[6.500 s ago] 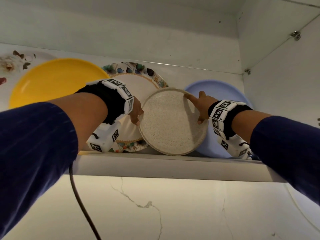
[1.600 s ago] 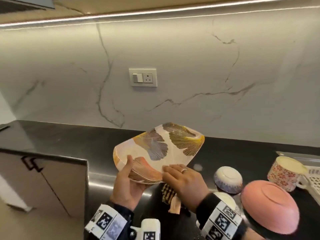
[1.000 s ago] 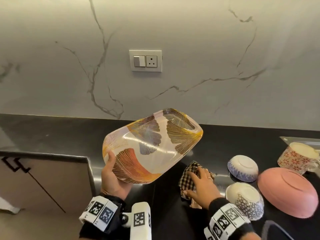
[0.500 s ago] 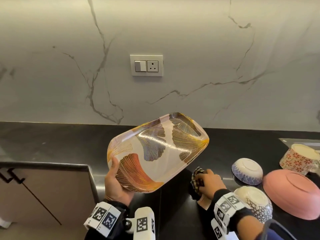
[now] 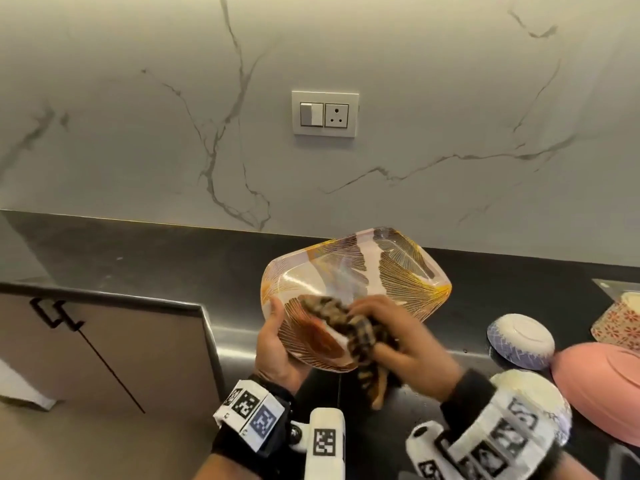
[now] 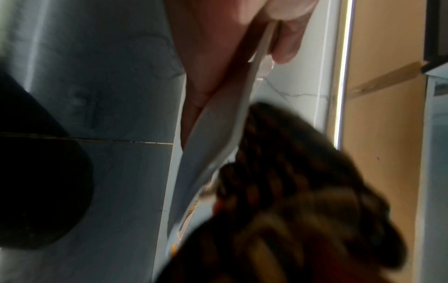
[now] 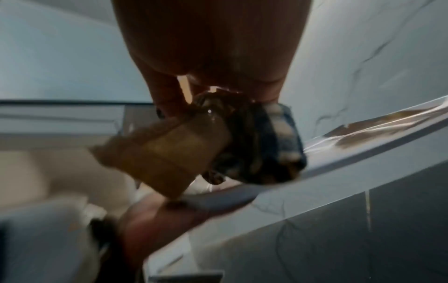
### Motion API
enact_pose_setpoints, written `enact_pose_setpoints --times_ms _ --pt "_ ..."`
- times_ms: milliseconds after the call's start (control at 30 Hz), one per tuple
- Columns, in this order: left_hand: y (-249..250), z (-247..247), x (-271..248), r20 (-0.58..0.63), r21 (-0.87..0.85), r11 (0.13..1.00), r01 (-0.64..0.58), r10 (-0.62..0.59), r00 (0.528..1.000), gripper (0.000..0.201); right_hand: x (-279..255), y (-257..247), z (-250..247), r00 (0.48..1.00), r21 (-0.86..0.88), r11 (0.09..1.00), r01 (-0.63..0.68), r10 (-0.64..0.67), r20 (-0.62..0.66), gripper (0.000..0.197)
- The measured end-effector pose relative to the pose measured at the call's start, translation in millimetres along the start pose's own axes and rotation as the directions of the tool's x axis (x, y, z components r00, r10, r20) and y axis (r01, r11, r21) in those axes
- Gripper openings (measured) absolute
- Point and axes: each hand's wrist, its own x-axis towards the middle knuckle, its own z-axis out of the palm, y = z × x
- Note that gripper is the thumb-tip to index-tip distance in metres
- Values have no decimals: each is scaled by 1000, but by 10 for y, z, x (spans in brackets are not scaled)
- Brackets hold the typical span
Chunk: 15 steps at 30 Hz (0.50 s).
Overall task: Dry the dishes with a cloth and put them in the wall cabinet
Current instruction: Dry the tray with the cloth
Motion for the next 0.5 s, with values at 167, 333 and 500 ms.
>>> enact_pose_setpoints --times_ms 167,333,500 --pt "-11 49 -83 158 -25 956 292 -285 945 92 -15 46 496 983 -469 864 183 -154 100 62" --pt "13 126 -108 263 -65 969 237 -213 941 88 -12 205 563 923 -700 673 238 -382 -53 49" --pt "97 21 -61 81 -5 1000 -12 13 997 59 -128 630 94 821 -772 541 333 -569 -45 22"
